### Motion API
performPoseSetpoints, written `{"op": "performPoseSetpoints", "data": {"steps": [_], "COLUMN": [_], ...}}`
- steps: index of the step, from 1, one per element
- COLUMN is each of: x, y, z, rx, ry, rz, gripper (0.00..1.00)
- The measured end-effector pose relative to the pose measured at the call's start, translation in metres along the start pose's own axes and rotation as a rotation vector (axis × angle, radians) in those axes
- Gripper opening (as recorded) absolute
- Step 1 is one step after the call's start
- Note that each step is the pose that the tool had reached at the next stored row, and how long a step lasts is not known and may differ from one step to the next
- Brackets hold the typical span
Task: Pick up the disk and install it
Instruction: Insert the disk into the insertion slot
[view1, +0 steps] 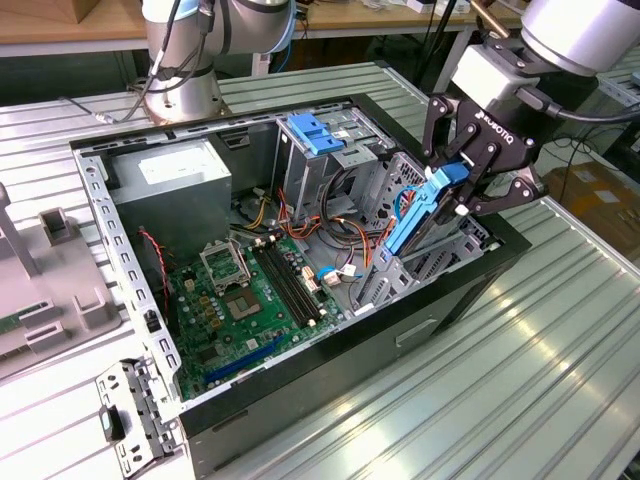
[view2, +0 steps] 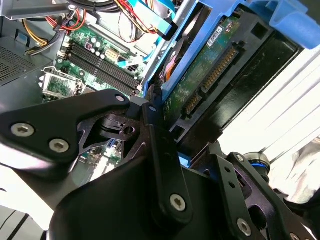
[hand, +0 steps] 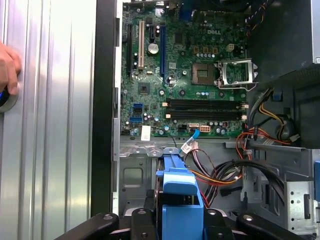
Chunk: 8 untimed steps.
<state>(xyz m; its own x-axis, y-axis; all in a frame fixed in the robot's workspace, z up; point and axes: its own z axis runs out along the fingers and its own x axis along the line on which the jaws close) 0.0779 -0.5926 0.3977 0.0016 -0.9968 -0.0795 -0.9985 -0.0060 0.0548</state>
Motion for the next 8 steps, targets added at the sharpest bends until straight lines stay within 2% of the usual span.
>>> {"op": "performPoseSetpoints", "data": {"steps": [8], "x": [0.0002], "y": [-0.0001], "z": [0.0022], "rx": [0.0000], "ry": [0.0000], "rz": [0.000], "gripper": [0.37]}}
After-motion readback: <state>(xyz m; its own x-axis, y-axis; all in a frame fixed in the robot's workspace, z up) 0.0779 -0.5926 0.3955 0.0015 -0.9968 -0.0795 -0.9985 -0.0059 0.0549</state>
